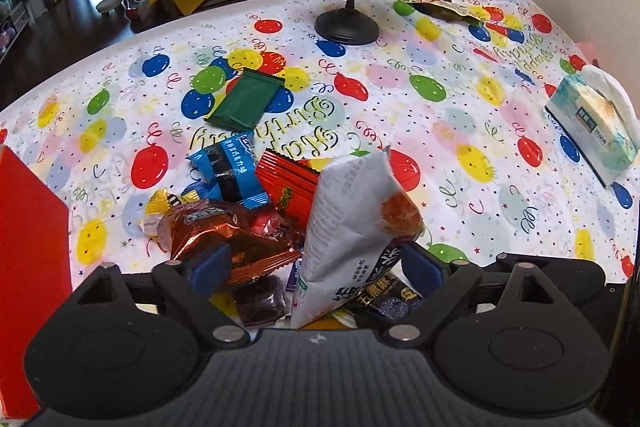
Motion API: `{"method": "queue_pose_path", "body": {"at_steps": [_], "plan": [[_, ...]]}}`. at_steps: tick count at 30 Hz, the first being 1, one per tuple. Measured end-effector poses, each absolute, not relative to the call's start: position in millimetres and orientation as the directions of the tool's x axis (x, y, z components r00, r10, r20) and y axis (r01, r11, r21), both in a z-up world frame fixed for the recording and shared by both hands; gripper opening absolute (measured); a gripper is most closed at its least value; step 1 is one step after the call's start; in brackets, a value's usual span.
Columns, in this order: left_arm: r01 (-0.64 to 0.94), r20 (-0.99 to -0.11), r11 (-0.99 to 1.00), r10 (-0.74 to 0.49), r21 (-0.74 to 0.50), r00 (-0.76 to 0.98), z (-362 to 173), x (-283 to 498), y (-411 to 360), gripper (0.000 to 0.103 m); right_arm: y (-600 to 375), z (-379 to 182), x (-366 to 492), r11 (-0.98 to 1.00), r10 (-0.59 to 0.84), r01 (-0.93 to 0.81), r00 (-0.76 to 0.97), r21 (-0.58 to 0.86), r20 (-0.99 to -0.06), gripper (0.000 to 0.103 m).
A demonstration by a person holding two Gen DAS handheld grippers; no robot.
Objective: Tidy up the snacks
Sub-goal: 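Grasp the black-wrapped snack with the right gripper while the left gripper approaches the brown egg snack, then lift the black snack with the right gripper while the left gripper grasps the brown egg snack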
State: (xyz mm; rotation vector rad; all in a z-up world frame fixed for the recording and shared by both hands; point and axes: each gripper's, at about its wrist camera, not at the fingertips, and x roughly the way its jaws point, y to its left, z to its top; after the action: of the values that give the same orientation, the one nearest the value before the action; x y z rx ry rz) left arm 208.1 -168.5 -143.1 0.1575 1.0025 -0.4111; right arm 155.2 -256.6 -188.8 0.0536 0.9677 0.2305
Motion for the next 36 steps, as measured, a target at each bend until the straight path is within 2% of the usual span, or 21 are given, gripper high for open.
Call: {"method": "queue_pose_path", "body": {"at_steps": [1, 5, 7, 8, 9, 20, 24, 36], "plan": [[0.409, -0.845, 0.910, -0.269, -0.065, 0.463, -143, 209, -169, 0.080, -257, -189, 155, 0.973, 0.226, -0.171, 0.544, 0.157, -0.808, 0.045], [0.411, -0.852, 0.909, -0.272, -0.075, 0.447, -146, 209, -171, 0.050, -257, -189, 155, 0.969, 0.244, -0.171, 0.540, 0.178, -0.806, 0.035], [0.409, -0.849, 0.909, -0.278, -0.081, 0.450, -146, 208, -170, 0.043, -258, -189, 154, 0.968, 0.250, -0.164, 0.540, 0.191, -0.804, 0.034], [0.409, -0.848, 0.908, -0.285, -0.090, 0.447, -146, 208, -170, 0.035, -258, -189, 154, 0.967, 0.252, -0.160, 0.540, 0.196, -0.803, 0.033], [0.407, -0.848, 0.908, -0.289, -0.096, 0.445, -146, 207, -170, 0.033, -259, -189, 153, 0.967, 0.254, -0.157, 0.542, 0.200, -0.801, 0.033], [0.369, -0.881, 0.923, -0.260, -0.106, 0.396, -158, 208, -164, 0.030, -259, -185, 142, 0.971, 0.237, -0.122, 0.543, 0.204, -0.806, 0.031], [0.358, -0.882, 0.931, -0.224, -0.068, 0.415, -159, 207, -164, 0.030, -259, -187, 140, 0.972, 0.235, -0.118, 0.542, 0.204, -0.807, 0.031], [0.318, -0.863, 0.939, -0.266, -0.131, 0.431, -148, 208, -157, 0.032, -262, -189, 140, 0.968, 0.250, -0.113, 0.537, 0.224, -0.806, 0.031]]}}
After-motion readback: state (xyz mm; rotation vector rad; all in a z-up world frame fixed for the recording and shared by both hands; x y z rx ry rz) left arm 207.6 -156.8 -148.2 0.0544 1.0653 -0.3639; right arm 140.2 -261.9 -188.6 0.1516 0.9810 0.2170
